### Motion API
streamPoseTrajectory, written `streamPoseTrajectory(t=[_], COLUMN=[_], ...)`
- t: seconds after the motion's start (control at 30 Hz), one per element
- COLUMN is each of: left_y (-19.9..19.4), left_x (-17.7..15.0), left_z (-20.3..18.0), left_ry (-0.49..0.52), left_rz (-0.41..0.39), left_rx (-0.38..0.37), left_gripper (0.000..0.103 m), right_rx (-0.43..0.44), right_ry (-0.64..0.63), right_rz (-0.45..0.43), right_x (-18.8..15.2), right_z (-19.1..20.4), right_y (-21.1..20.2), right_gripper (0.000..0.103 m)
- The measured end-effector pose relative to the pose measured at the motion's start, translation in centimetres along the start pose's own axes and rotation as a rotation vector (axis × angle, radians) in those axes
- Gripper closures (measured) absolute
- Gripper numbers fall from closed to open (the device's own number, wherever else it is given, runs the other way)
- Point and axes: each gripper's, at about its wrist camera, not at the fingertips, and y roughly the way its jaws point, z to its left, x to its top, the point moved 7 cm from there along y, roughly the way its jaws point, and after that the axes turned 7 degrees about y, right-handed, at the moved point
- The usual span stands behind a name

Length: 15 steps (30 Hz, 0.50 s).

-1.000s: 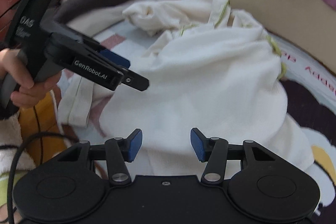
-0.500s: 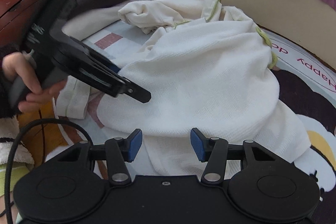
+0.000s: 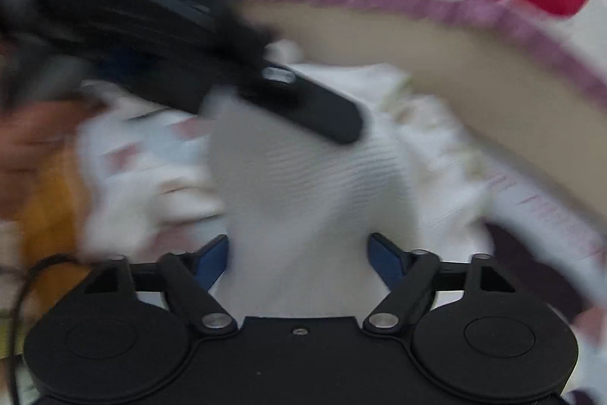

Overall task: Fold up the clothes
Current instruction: 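Grasp the cream garment edge with the right gripper and lay it over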

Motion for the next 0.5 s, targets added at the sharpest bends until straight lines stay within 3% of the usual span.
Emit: streamPoseTrajectory(t=[0.03, 0.07, 0.13, 0.23, 0.37, 0.5], left_y=[-0.1, -0.2, -1.0, -1.9, -0.2, 3.1], left_x=[0.0, 0.0, 0.2, 0.3, -1.0, -3.9], left_z=[-0.4, -0.6, -0.5, 0.8, 3.5, 4.8], left_ry=[0.026, 0.052, 0.11, 0.182, 0.224, 0.197], left_rz=[-0.002, -0.01, -0.053, -0.073, 0.035, 0.19], left_rx=[0.026, 0.061, 0.165, 0.291, 0.399, 0.403], left_gripper=[0.1, 0.097, 0.086, 0.048, 0.048, 0.048], right_rx=[-0.042, -0.084, -0.169, -0.309, -0.583, -0.667], right_ry=[0.037, 0.075, 0.149, 0.245, 0.25, 0.338], right_rz=[-0.032, -0.064, -0.127, -0.217, -0.231, -0.152], right_x=[0.7, 1.5, 2.8, 4.8, 5.5, 3.4], right_z=[-1.6, -3.2, -6.5, -11.6, -19.2, -24.1], right_y=[-0.5, -1.0, -2.0, -4.0, -6.1, -5.9], right_gripper=[0.092, 0.102, 0.102, 0.102, 0.101, 0.096])
